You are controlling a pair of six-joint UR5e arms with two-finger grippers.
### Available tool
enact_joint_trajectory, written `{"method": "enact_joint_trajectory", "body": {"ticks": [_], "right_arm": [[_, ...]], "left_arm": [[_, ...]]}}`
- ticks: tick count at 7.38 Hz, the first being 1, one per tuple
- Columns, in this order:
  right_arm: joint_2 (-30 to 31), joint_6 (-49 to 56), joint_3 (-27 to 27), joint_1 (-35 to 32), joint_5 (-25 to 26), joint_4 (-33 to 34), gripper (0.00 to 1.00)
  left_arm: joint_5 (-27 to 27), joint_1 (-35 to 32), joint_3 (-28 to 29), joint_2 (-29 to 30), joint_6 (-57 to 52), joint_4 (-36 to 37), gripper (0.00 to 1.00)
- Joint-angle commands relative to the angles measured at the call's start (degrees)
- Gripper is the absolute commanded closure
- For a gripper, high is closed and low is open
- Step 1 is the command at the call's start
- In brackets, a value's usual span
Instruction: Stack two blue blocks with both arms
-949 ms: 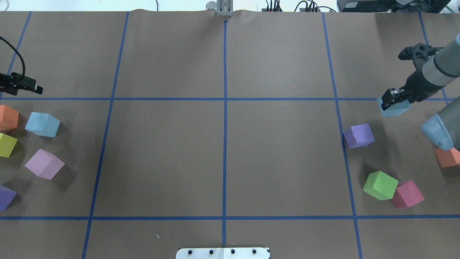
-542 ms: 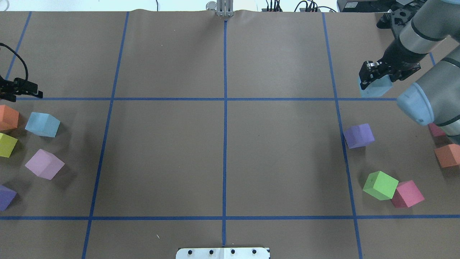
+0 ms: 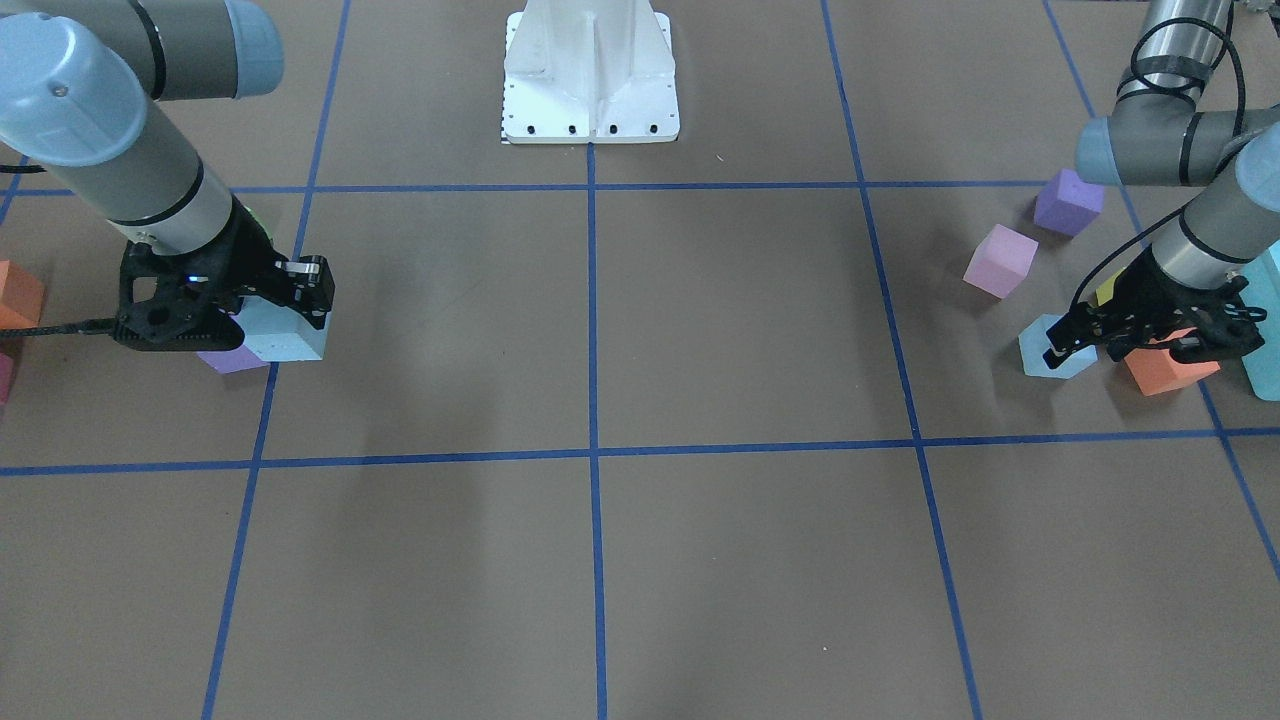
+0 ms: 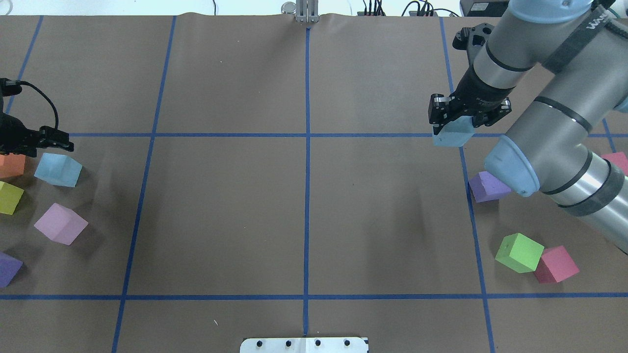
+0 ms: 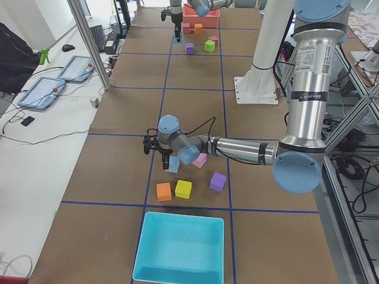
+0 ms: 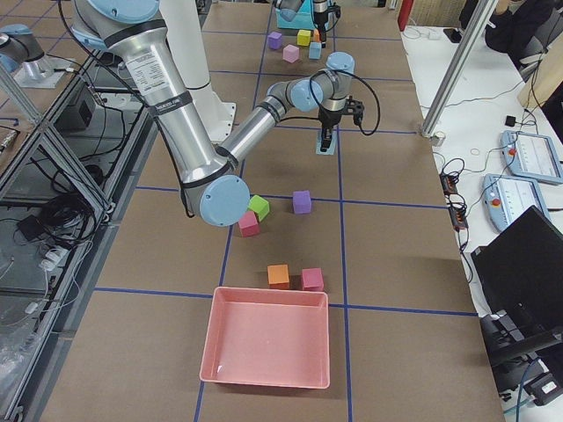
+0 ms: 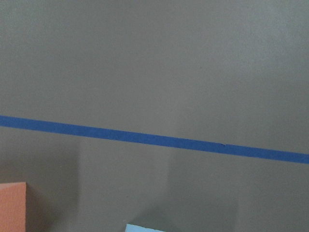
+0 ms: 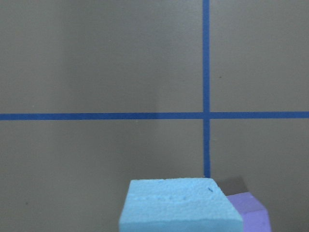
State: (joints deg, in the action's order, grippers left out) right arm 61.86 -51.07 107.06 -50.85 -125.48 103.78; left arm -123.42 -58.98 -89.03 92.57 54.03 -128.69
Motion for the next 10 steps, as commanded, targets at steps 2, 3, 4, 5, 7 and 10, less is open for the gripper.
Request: {"method": "enact_joint_trajectory", "body": {"ticks": [2,3,4,5,7,10], "right_arm": [[-2.0,-7.2,1.0,6.7,3.6,-0.1,0.47],[-2.2,-8.2,1.0,7.6,3.9,-0.2,0.47],[-2.2,-8.3,1.0,8.0,4.2,-0.2,0.47],[-2.2,-8.3,1.0,8.7,4.4,-0.2,0.47],[-2.9,-15.1,0.0,14.1,8.4,-5.9,0.46],[-12.2,-20.1,-8.8,16.7,9.5,-7.9,0.46]], "left_arm": [[4.4,4.0,-0.5,-0.4,-4.6,-0.6,0.02],[4.4,3.9,-0.5,-0.4,-7.8,-0.6,0.02],[4.3,3.9,-0.9,-0.5,-9.7,-0.4,0.02],[4.2,3.9,-0.7,-0.5,-11.6,-0.3,0.02],[4.2,3.8,-0.6,-0.9,-14.7,-0.2,0.02],[4.2,3.8,-0.7,-0.7,-14.7,-0.1,0.02]]}}
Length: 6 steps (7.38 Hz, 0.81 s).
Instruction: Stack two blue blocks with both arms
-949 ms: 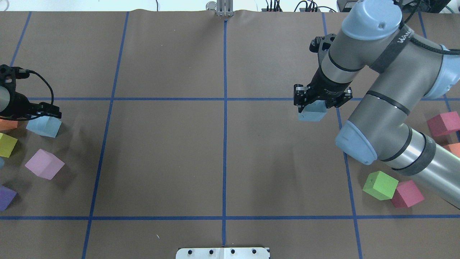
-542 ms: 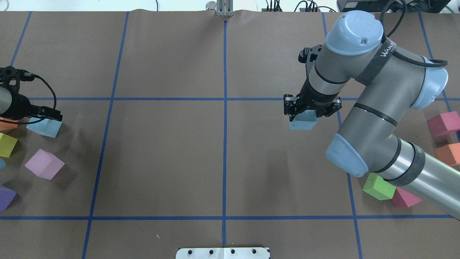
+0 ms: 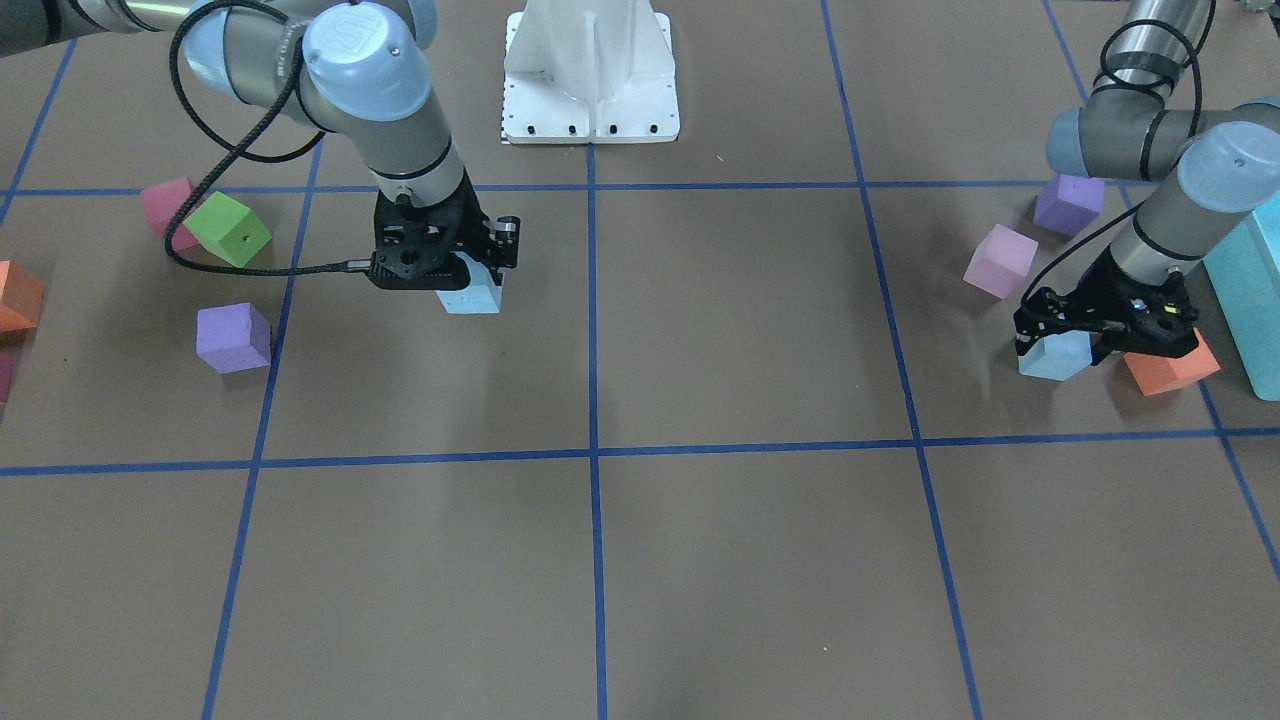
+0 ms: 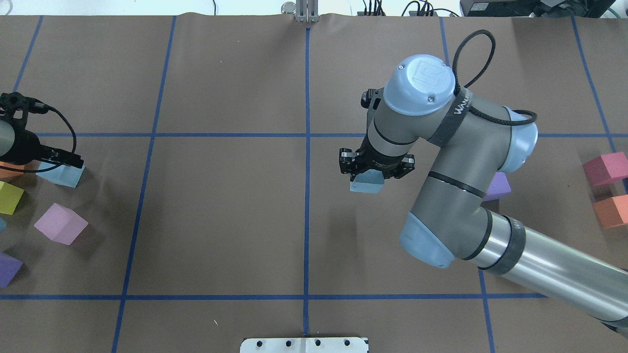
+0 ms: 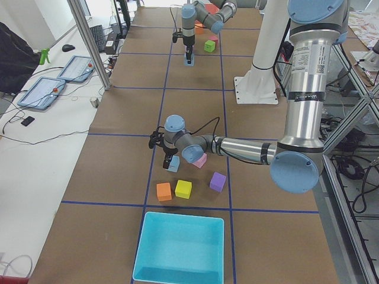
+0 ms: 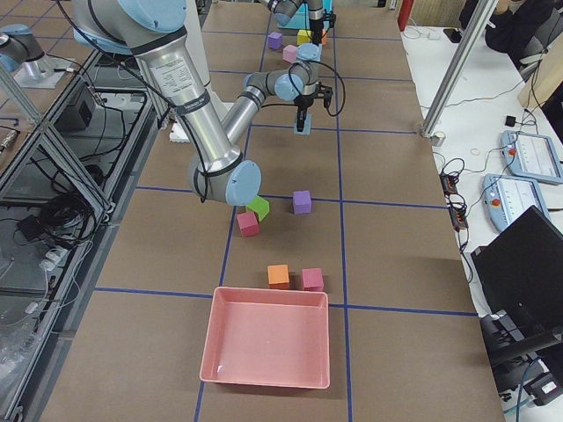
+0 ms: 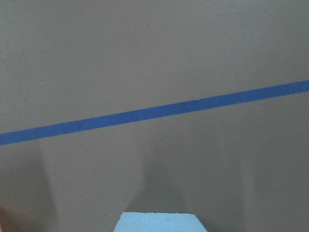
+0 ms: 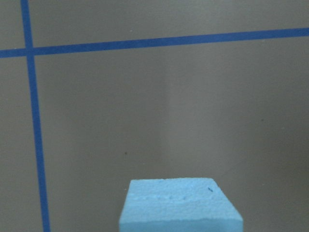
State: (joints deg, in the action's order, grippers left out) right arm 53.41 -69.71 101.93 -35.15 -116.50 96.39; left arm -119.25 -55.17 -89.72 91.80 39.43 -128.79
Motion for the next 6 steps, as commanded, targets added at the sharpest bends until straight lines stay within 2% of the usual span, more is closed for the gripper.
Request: {"method": "enact_joint_trajectory", "body": {"ticks": [1,2,4,6], "right_arm": [[-6.4,-2.2,-7.0,1.6,1.5,-0.6,0.47],[-9.2,-2.8,-10.4,2.8,3.4,-0.7,0.47],[-10.4,-3.6,-12.4,4.2,4.5,-0.9,0.47],[-11.7,-5.8,-17.8,6.2,7.6,-6.9,0.46]], "left_arm": [[0.0,0.0,-0.1,0.0,-0.1,-0.1,0.02],[0.0,0.0,-0.1,0.0,-0.1,-0.1,0.02],[-0.2,0.0,-0.1,0.0,-0.1,-0.1,0.02],[-0.3,0.0,-0.1,0.1,-0.1,0.0,0.02]]}}
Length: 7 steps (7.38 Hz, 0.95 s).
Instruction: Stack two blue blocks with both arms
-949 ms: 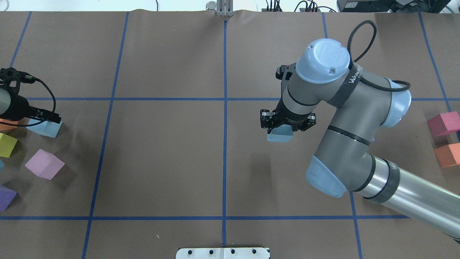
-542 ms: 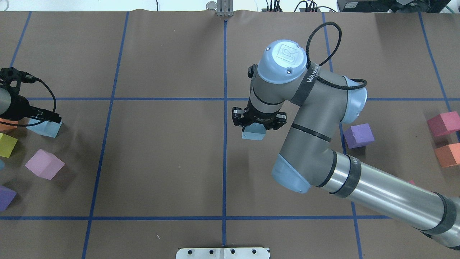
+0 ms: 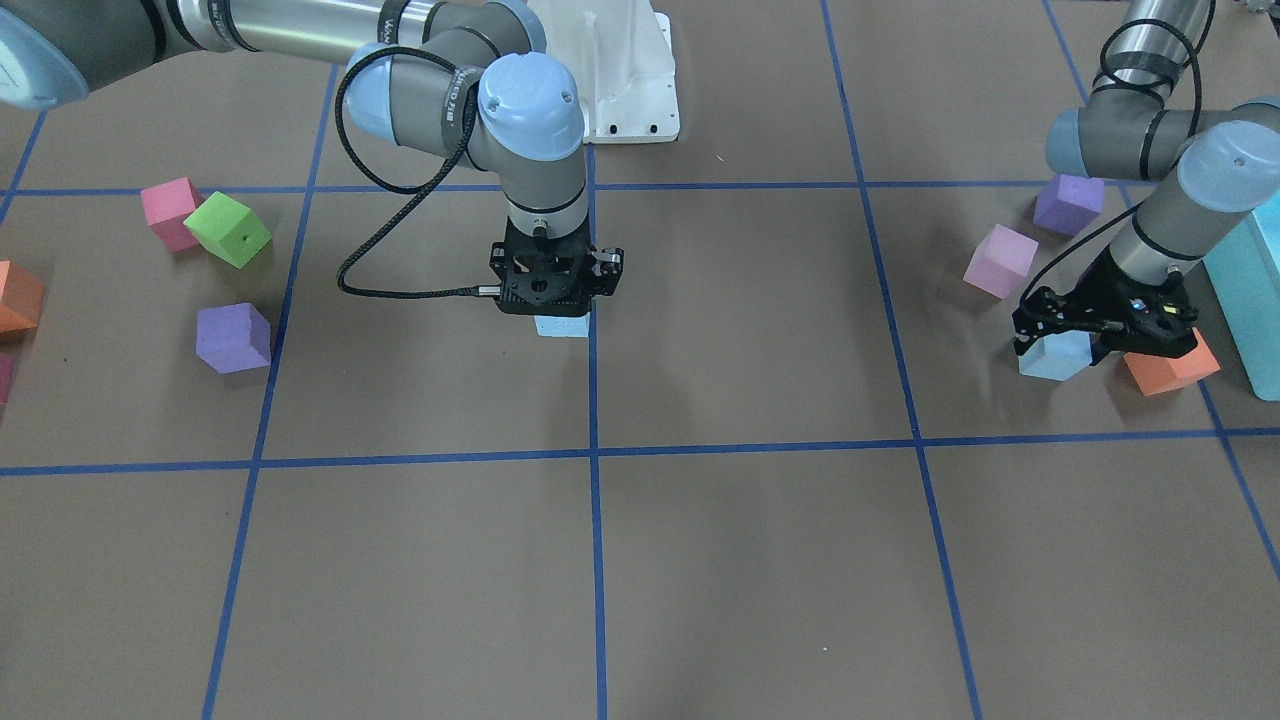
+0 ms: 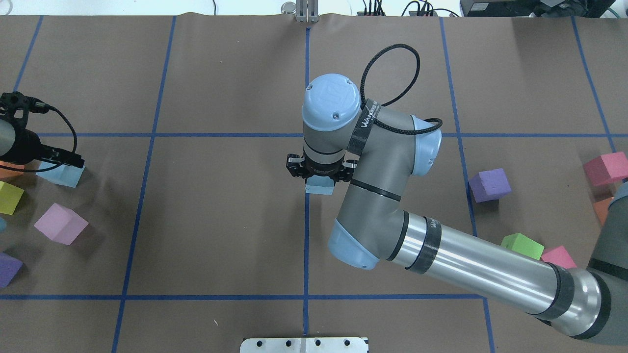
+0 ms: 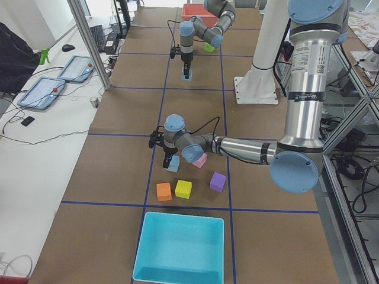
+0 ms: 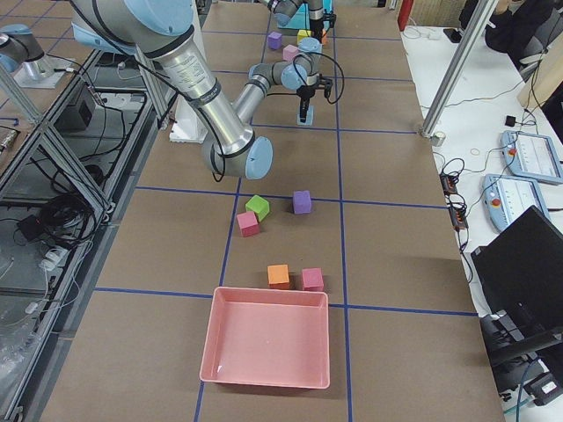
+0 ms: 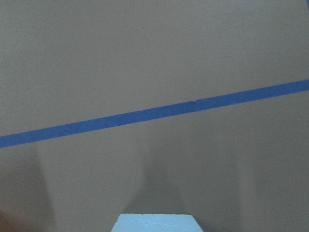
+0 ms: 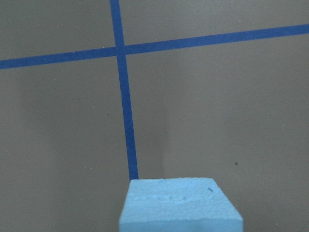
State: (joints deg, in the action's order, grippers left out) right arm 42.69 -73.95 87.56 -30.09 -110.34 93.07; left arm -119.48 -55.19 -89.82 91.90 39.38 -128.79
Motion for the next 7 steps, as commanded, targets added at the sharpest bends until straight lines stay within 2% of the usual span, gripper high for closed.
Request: {"method": "enact_joint_trajectory", "body": {"ticks": [1,7], "right_arm": [[-1.0,-1.5,-4.7,2.3,1.9,-4.6,0.46],[-1.2,-0.6,-6.4,2.8,3.8,-6.8,0.45]], "left_arm": [[-0.1,0.0,0.0,-0.1,0.0,0.0,0.02],[-0.2,0.0,0.1,0.0,-0.1,-0.1,0.02]]}}
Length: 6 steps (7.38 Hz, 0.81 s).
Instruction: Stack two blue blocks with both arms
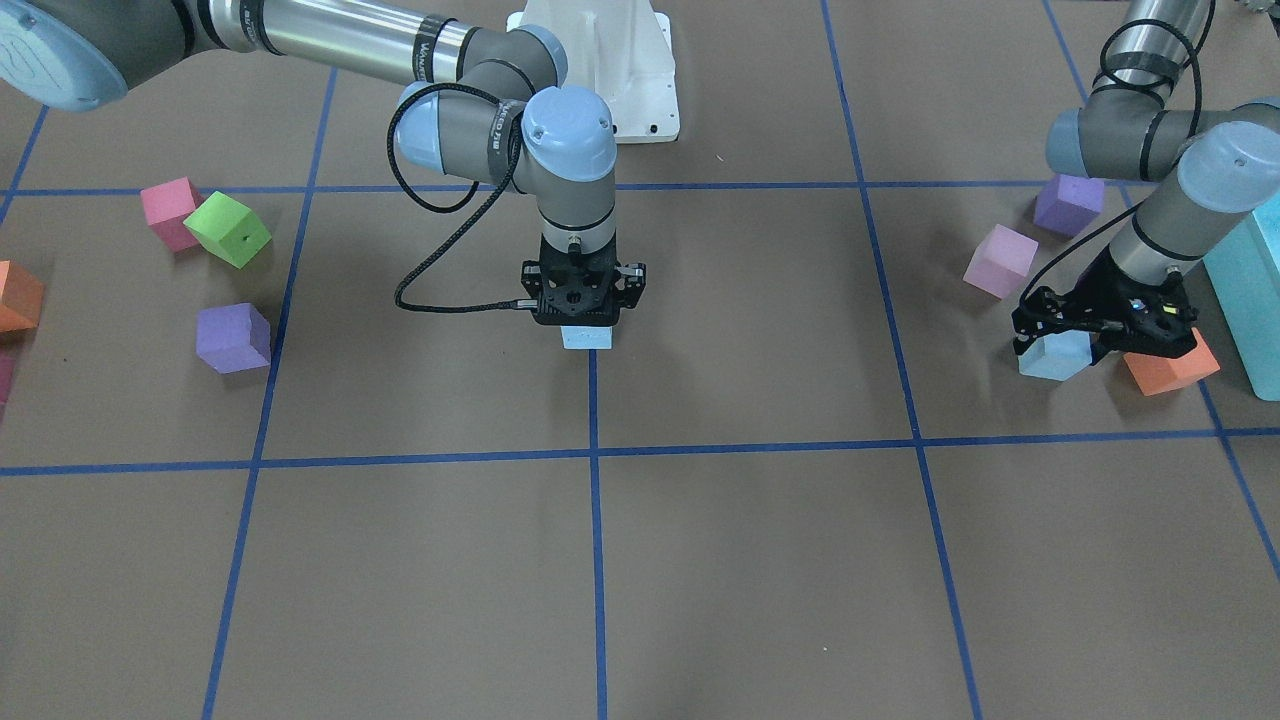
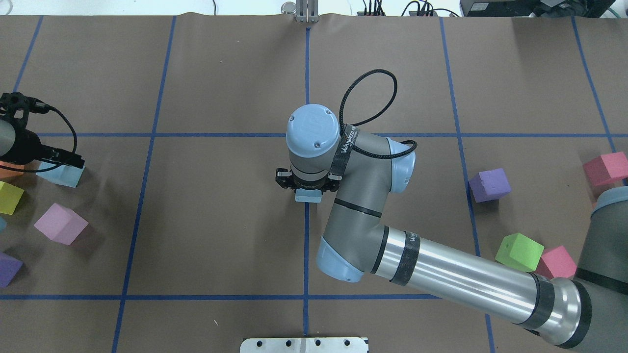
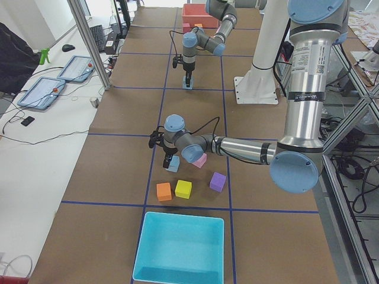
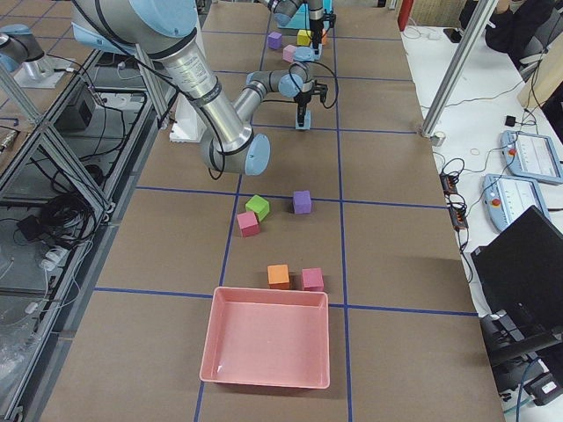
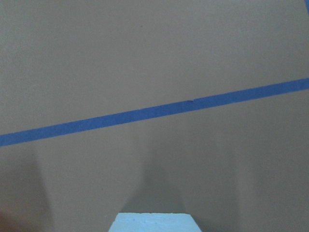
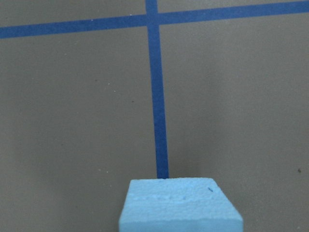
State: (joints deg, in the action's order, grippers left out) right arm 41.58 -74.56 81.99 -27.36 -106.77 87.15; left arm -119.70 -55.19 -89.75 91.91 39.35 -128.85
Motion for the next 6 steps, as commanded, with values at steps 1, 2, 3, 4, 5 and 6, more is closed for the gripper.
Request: {"method": "enact_joint_trajectory", "body": {"ticks": [1,2,3,4,5,6], "right_arm": [[-0.2,0.0,-1.1,0.1,0.2,-1.0,0.45],[-0.3,0.0,-1.5,0.9,1.8,-1.3,0.45],[-0.4,0.0,-1.5,1.0,2.9,-1.9,0.45],[-0.5,0.0,-1.5,1.0,3.0,-1.9,0.43],[-0.5,-0.1,-1.5,1.1,3.1,-1.9,0.25],[-0.6,-0.5,-1.4,1.1,3.2,-2.0,0.00]], "left_arm": [[0.0,0.0,0.0,0.0,-0.1,0.0,0.02],[-0.1,0.1,0.0,-0.1,-0.1,0.0,0.02],[-0.1,0.1,0.1,-0.1,-0.2,0.0,0.02],[-0.1,0.1,0.1,-0.1,-0.7,0.1,0.02],[-0.1,0.1,0.1,-0.1,-0.7,0.1,0.02],[-0.1,0.1,0.1,-0.1,-0.7,0.1,0.03]]}}
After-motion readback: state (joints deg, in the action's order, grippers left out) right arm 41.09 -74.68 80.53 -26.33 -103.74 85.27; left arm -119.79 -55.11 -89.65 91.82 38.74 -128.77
